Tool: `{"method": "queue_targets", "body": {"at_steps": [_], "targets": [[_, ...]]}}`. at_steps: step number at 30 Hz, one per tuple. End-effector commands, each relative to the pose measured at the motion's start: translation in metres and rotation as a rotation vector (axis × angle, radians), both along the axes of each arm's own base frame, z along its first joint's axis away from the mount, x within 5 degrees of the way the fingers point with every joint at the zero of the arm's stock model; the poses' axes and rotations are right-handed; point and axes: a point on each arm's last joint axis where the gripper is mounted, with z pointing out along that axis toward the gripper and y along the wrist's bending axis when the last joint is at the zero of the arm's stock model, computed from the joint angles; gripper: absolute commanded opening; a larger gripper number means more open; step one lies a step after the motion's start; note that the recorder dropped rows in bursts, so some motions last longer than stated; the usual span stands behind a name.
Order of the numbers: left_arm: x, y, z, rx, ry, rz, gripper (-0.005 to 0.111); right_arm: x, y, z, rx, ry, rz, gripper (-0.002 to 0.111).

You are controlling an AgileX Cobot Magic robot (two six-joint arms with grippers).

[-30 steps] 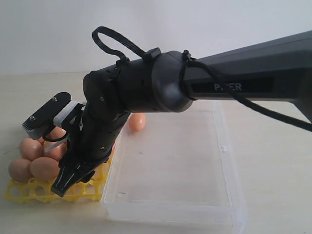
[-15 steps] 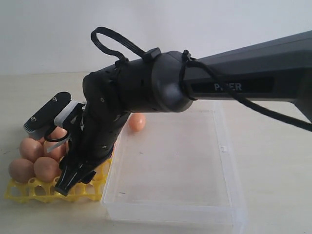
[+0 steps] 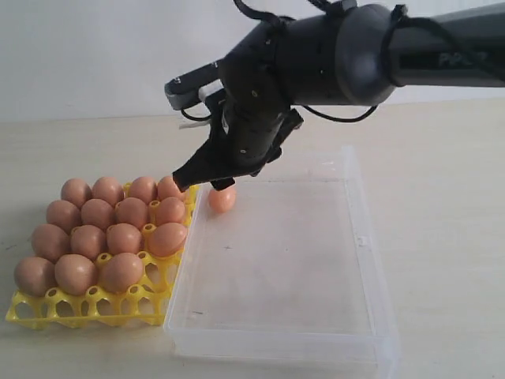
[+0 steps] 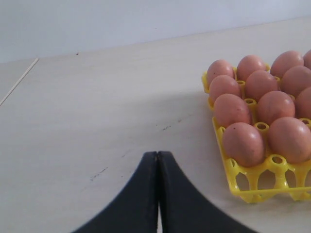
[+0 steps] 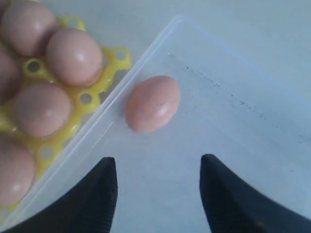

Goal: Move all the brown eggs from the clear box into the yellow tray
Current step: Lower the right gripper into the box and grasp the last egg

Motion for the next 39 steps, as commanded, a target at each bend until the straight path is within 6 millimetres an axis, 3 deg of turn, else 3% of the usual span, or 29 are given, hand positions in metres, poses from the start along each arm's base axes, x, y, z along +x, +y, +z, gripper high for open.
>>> {"method": "queue_targets", "body": {"at_steps": [1,5,11,32,35,39], "targets": [[0.000,0.000,0.002,-0.007,-0.019,-0.005,0.000,0.032,-0.022,-0.033,0.072,0.023,-0.155,0.052],[0.000,0.000,0.002,-0.007,-0.019,-0.005,0.000,0.048,-0.021,-0.053,0.228,0.026,-0.220,0.052],[0.000,0.000,0.002,-0.007,-0.019,-0.005,0.000,0.055,-0.010,-0.063,0.391,0.011,-0.269,0.052],[0.000,0.000,0.002,-0.007,-0.019,-0.005,0.000,0.055,-0.011,-0.102,0.357,0.086,-0.299,0.051],[0.000,0.000,0.002,-0.007,-0.019,-0.005,0.000,0.053,-0.012,-0.102,0.334,0.110,-0.304,0.039],[0.000,0.000,0.002,-0.007,-0.019,-0.005,0.000,0.052,-0.014,-0.093,0.311,0.103,-0.273,0.000]]}}
